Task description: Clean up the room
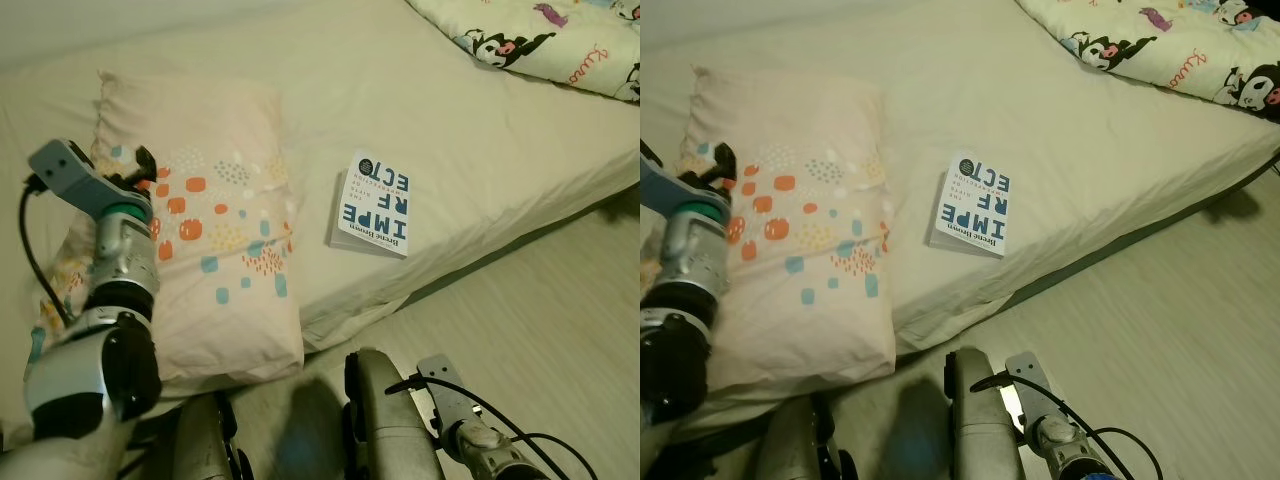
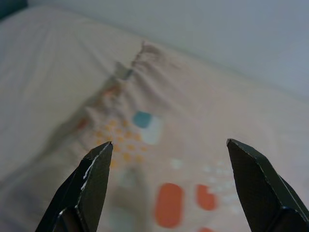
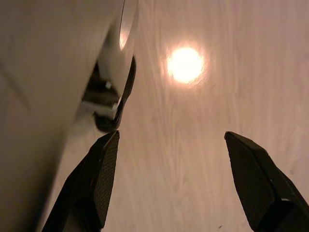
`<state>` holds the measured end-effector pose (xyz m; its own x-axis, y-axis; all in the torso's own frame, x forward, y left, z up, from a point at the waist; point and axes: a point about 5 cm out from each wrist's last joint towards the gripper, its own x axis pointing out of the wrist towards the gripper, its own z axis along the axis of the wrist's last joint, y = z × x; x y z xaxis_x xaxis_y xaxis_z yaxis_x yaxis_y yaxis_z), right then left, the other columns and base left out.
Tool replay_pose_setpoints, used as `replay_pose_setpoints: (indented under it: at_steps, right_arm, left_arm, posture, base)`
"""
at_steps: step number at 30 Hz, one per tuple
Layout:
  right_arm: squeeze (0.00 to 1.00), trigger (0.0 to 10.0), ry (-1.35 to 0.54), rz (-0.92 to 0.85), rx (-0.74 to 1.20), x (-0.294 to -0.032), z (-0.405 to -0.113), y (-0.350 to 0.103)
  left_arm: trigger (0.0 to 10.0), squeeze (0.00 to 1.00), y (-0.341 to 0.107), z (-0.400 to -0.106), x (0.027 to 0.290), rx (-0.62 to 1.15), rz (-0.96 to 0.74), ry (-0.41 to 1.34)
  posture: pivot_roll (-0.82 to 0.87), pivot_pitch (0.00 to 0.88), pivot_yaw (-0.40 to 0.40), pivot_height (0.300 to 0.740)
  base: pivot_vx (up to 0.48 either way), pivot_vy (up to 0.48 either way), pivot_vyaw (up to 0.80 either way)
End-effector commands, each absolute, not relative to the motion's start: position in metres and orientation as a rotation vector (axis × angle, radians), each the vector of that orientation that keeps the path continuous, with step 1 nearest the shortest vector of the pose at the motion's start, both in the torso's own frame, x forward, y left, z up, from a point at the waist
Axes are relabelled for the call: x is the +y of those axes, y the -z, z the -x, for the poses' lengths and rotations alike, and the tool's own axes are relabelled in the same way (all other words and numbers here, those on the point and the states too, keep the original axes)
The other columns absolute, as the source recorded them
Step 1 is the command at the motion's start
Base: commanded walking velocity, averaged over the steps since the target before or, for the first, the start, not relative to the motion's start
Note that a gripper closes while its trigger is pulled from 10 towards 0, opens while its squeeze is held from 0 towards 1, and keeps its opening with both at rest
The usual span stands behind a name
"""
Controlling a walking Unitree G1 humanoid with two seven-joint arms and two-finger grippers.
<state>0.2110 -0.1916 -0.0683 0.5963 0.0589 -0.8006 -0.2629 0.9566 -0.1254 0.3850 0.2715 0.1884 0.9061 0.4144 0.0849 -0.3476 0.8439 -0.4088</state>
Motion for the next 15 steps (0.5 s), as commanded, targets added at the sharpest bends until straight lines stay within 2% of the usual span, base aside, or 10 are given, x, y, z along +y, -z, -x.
replay_pose_setpoints:
  at_steps: [1, 6, 7, 8, 12, 15]
  right_arm:
    - [0.00, 10.0, -0.266, 0.190, 0.963, -0.170, -0.193, 0.080]
    - [0.00, 10.0, -0.261, 0.184, 0.971, -0.174, -0.186, 0.083]
    - [0.00, 10.0, -0.259, 0.182, 0.976, -0.175, -0.182, 0.085]
    - [0.00, 10.0, -0.256, 0.175, 0.979, -0.177, -0.177, 0.087]
    - [0.00, 10.0, -0.253, 0.162, 0.980, -0.180, -0.167, 0.090]
    - [0.00, 10.0, -0.253, 0.161, 0.979, -0.181, -0.165, 0.090]
  left_arm:
    - [10.0, 1.00, -0.172, -0.381, 0.274, -0.089, 0.373, -0.416]
    - [10.0, 1.00, -0.165, -0.376, 0.283, -0.052, 0.345, -0.441]
    - [10.0, 0.96, -0.163, -0.374, 0.289, -0.038, 0.324, -0.457]
    - [10.0, 0.00, -0.163, -0.371, 0.294, -0.035, 0.314, -0.471]
    - [10.0, 0.00, -0.164, -0.370, 0.301, -0.002, 0.268, -0.467]
    - [10.0, 0.00, -0.164, -0.370, 0.301, 0.007, 0.257, -0.457]
  posture:
    - [-0.15, 0.227, 0.074, 0.610]
    - [-0.17, 0.267, 0.080, 0.610]
    - [-0.19, 0.288, 0.086, 0.610]
    - [-0.20, 0.313, 0.088, 0.610]
    - [-0.22, 0.361, 0.096, 0.610]
    - [-0.22, 0.361, 0.096, 0.610]
  base:
    - [0.000, 0.000, 0.00]
    - [0.000, 0.000, 0.00]
    - [0.000, 0.000, 0.00]
    - [0.000, 0.000, 0.00]
    - [0.000, 0.000, 0.00]
    - [0.000, 0.000, 0.00]
